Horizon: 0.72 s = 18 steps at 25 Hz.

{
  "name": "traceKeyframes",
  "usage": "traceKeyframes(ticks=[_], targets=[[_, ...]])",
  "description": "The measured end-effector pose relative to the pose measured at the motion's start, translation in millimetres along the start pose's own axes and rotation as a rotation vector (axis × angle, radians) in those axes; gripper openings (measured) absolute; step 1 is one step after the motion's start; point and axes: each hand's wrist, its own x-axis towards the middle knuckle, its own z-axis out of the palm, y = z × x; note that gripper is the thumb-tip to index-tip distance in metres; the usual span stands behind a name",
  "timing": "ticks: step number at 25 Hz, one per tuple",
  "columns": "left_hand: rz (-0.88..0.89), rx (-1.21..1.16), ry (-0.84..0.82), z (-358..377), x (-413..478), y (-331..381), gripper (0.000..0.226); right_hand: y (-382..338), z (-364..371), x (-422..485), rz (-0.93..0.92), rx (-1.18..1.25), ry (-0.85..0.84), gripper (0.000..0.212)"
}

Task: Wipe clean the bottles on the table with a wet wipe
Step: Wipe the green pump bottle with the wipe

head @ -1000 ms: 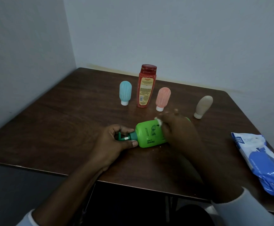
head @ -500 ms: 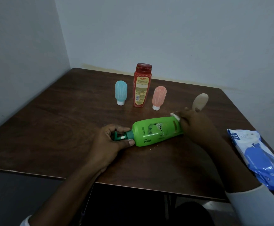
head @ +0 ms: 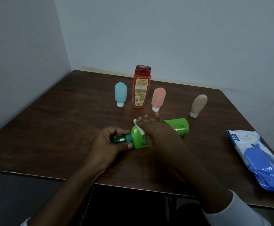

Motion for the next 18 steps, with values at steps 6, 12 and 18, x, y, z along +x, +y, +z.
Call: traceKeyframes(ticks=[6, 12, 18], targets=[[0.004, 0.012, -0.017, 1, -1, 1, 0.036, 69, -23, -16, 0.250, 0.010, 0.088, 0.037], [-0.006, -0.043, -0.015, -1, 0, 2, 0.038, 81, -29, -25, 0.403, -0.037, 0.107, 0.035], [-0.020, -0.155, -0.042, -4, 0, 1, 0.053, 25, -18, -14, 0.230, 0.012, 0.109, 0.051]])
